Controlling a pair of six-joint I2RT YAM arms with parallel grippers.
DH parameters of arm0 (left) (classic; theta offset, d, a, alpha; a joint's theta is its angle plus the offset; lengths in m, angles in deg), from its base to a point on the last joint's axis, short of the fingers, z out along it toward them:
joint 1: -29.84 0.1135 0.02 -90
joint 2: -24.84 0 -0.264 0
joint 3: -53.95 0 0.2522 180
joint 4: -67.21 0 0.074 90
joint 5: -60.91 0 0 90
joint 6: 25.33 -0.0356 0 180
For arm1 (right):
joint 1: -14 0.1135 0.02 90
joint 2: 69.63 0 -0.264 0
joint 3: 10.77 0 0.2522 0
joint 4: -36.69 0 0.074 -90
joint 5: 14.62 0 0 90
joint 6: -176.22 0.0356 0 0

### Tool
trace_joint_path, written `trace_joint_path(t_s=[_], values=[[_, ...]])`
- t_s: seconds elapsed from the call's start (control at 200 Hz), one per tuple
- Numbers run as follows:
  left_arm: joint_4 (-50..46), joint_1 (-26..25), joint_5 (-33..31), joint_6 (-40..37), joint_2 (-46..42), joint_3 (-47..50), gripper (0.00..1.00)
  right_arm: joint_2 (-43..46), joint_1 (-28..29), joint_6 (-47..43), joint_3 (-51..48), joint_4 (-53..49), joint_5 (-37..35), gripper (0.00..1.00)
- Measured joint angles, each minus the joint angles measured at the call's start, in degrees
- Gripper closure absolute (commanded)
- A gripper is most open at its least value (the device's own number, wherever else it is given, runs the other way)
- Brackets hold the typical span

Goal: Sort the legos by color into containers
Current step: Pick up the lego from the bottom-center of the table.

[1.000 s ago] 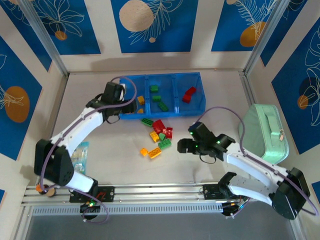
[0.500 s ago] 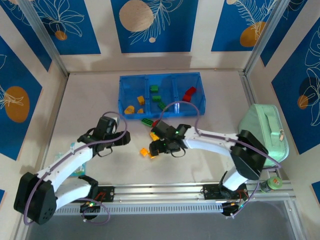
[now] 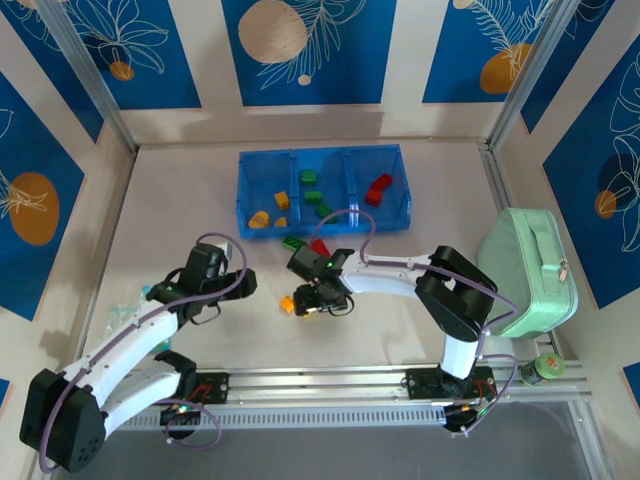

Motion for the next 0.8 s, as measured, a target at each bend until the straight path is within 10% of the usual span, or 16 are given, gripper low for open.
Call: trace_joint_path(t_s=[0.335, 0.8], values=[[-0.02, 0.00, -0.02, 0.02, -1.09, 1.14, 0.28, -0.09, 1.01, 2.75, -0.22, 1.75, -0.26, 0.63], [0.09, 0.00, -0.02, 0.02, -1.14, 1.25, 0.29, 5.64, 2.62, 2.89, -0.33, -2.32, -5.77, 0.79]])
